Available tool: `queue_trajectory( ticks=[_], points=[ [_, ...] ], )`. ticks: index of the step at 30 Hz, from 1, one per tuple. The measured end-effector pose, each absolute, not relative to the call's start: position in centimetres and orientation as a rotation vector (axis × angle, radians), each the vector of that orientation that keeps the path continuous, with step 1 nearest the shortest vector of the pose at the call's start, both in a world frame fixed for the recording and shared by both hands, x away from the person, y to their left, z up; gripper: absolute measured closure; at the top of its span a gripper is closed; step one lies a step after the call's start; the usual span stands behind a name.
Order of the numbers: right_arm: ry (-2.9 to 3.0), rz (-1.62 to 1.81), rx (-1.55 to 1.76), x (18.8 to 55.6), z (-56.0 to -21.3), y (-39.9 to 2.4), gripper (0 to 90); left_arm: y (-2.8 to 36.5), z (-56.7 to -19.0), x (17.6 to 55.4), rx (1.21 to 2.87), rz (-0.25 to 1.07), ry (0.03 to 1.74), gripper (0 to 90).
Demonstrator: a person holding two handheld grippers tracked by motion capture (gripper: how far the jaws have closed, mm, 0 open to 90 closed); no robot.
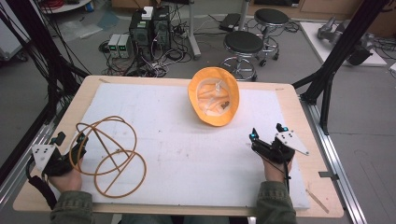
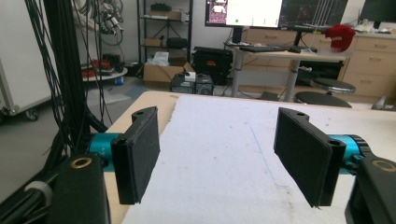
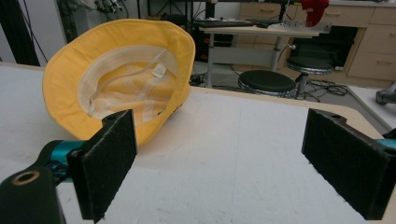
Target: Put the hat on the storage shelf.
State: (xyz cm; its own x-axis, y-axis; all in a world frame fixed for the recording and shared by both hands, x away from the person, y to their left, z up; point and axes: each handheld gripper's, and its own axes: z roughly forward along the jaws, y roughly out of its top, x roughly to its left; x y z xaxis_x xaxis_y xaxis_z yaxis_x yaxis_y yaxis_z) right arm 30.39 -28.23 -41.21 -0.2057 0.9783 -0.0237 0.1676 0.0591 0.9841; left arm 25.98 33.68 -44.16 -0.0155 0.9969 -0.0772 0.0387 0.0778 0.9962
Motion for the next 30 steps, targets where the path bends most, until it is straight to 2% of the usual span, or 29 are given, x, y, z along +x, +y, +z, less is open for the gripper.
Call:
queue_trajectory(
  ticks=[13,24,30],
  points=[
    [1.529,1.387,1.136,34.1,-38.9,-26.6,9.3,33.7,-43.9,25.9,1.194,1.187,1.269,31.3],
    [1.532,1.375,1.19,36.6,-39.4,-26.2,9.3,33.7,-43.7,25.4,1.193,1.21,1.263,31.3],
    [1.535,1.386,1.159,37.4,-38.3,-25.4,9.3,33.7,-43.8,25.5,1.195,1.205,1.267,31.3]
  ],
)
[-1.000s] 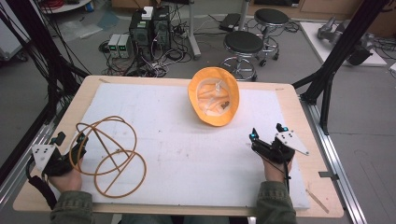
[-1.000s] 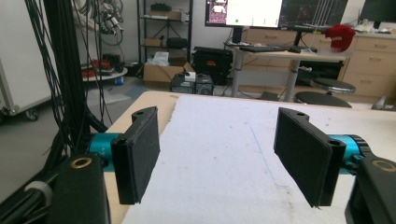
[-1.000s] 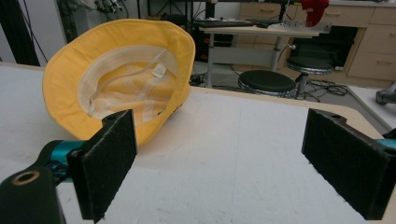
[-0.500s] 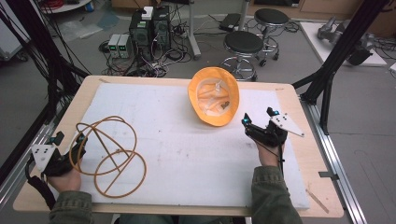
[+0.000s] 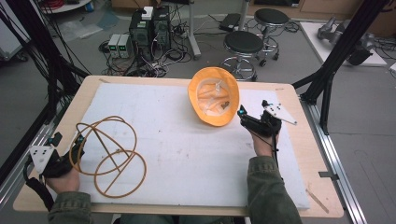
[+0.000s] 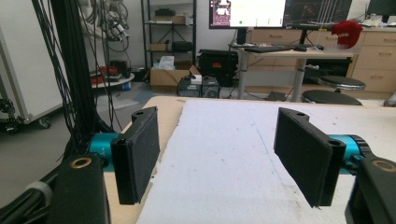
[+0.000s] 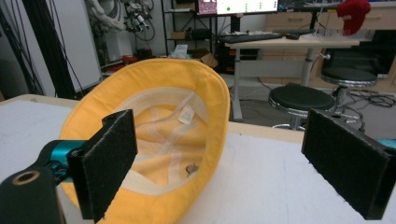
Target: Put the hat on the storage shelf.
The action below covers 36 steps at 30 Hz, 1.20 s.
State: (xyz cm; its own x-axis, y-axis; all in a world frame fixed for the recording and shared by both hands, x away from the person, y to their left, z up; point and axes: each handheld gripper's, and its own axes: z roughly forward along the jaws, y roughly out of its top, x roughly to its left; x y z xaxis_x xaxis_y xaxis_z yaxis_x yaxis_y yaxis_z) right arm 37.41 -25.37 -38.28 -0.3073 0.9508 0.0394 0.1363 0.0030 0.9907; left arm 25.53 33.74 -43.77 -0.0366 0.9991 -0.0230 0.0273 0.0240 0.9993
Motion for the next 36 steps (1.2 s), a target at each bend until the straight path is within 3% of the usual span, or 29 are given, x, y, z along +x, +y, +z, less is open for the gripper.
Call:
queue_trajectory(
  ticks=[16,36],
  points=[
    [1.573,1.356,1.207,41.5,-37.1,-24.5,9.3,33.5,-43.8,25.9,1.199,1.188,1.261,31.3],
    [1.622,1.307,1.358,45.9,-38.5,-24.5,9.3,33.3,-43.7,26.1,1.183,1.188,1.255,31.4]
  ],
)
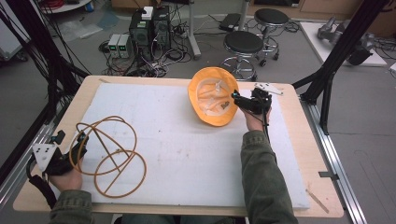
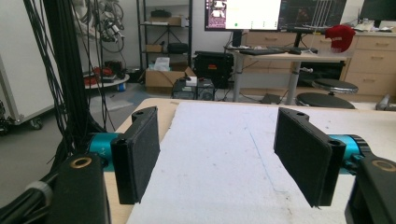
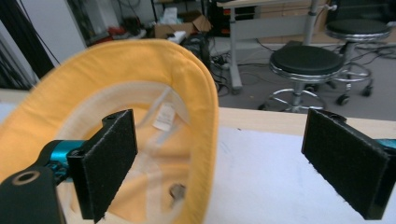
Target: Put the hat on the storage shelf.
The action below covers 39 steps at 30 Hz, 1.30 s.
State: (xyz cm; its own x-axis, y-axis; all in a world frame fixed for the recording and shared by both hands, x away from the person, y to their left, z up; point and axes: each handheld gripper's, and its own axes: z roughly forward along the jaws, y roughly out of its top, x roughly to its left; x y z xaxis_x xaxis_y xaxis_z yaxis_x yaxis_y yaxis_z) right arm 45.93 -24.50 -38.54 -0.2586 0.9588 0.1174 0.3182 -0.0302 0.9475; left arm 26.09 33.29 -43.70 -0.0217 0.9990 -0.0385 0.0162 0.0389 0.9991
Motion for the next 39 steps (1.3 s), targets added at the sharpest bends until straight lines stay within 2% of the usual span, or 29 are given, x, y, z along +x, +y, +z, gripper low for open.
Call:
queue_trajectory(
  ticks=[15,16,19,22,25,26,27,28,29,30,31,32,33,34,39],
  points=[
    [1.667,1.231,1.474,48.8,-41.9,-24.3,9.4,33.1,-43.7,26.2,1.176,1.193,1.246,31.6],
    [1.686,1.231,1.479,48.9,-42.0,-24.2,16.6,33.1,-43.7,26.3,1.177,1.191,1.247,31.6],
    [1.689,1.245,1.484,48.9,-42.1,-24.1,17.0,33.0,-43.6,26.3,1.176,1.192,1.243,31.6],
    [1.695,1.23,1.475,48.8,-42.1,-23.8,24.0,33.0,-43.6,26.3,1.177,1.193,1.241,31.7],
    [1.7,1.226,1.478,48.9,-42.2,-23.6,26.4,33.0,-43.6,26.3,1.174,1.196,1.237,31.8],
    [1.708,1.227,1.491,48.9,-42.4,-23.6,32.4,33.0,-43.6,26.3,1.174,1.196,1.238,31.8],
    [1.708,1.227,1.491,48.9,-42.4,-23.6,32.4,33.0,-43.6,26.3,1.175,1.196,1.238,31.8],
    [1.72,1.235,1.523,49.0,-42.7,-23.5,40.1,33.0,-43.6,26.3,1.175,1.196,1.238,31.8],
    [1.72,1.235,1.523,49.0,-42.7,-23.5,40.1,33.0,-43.6,26.3,1.175,1.196,1.237,31.8],
    [1.736,1.241,1.541,49.0,-42.8,-23.4,53.7,33.0,-43.6,26.3,1.175,1.197,1.237,31.8],
    [1.736,1.241,1.541,49.0,-42.8,-23.4,53.7,33.0,-43.6,26.3,1.175,1.196,1.237,31.8],
    [1.783,1.242,1.511,49.0,-42.8,-23.1,72.2,33.1,-43.6,26.3,1.176,1.196,1.238,31.8],
    [1.783,1.242,1.511,49.0,-42.8,-23.1,72.2,33.1,-43.6,26.3,1.176,1.196,1.238,31.8],
    [1.793,1.225,1.468,48.8,-42.6,-22.6,85.3,33.1,-43.6,26.3,1.175,1.196,1.238,31.8],
    [1.77,1.288,1.488,48.8,-42.4,-22.7,86.7,33.1,-43.6,26.3,1.177,1.196,1.235,31.8]
  ],
)
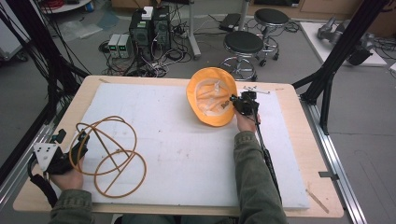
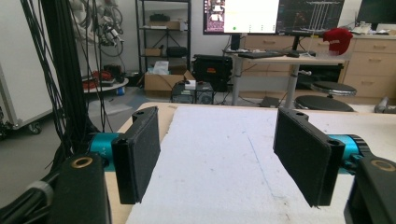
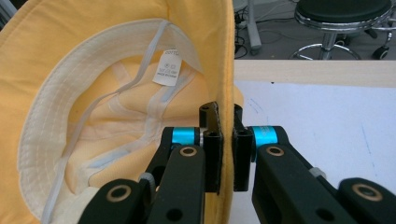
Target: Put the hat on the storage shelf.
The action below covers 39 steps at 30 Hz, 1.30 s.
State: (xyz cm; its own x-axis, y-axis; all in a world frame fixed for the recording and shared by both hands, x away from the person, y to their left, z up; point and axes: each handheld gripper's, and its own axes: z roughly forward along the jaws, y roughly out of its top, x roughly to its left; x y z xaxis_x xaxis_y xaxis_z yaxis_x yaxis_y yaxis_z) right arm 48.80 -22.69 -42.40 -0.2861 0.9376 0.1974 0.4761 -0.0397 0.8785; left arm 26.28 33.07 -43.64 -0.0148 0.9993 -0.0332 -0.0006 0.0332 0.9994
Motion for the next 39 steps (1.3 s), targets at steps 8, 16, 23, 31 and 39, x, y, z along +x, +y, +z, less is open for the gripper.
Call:
queue_trajectory(
  ticks=[8,16,23,31,39],
  points=[
    [1.769,1.327,1.428,48.2,-41.4,-22.4,87.1,33.1,-43.7,26.3,1.178,1.196,1.235,31.8],
    [1.734,1.366,1.286,46.7,-39.6,-20.7,87.3,33.1,-43.7,26.2,1.181,1.191,1.236,31.8],
    [1.697,1.453,1.23,45.2,-37.8,-20.0,87.2,33.4,-43.7,25.5,1.172,1.192,1.245,31.8],
    [1.587,1.505,1.1,42.7,-34.9,-18.9,87.2,33.5,-43.7,24.2,1.176,1.193,1.239,31.8],
    [1.455,1.555,1.022,40.4,-32.5,-17.4,87.1,33.7,-43.8,23.8,1.175,1.184,1.241,31.7]
  ],
)
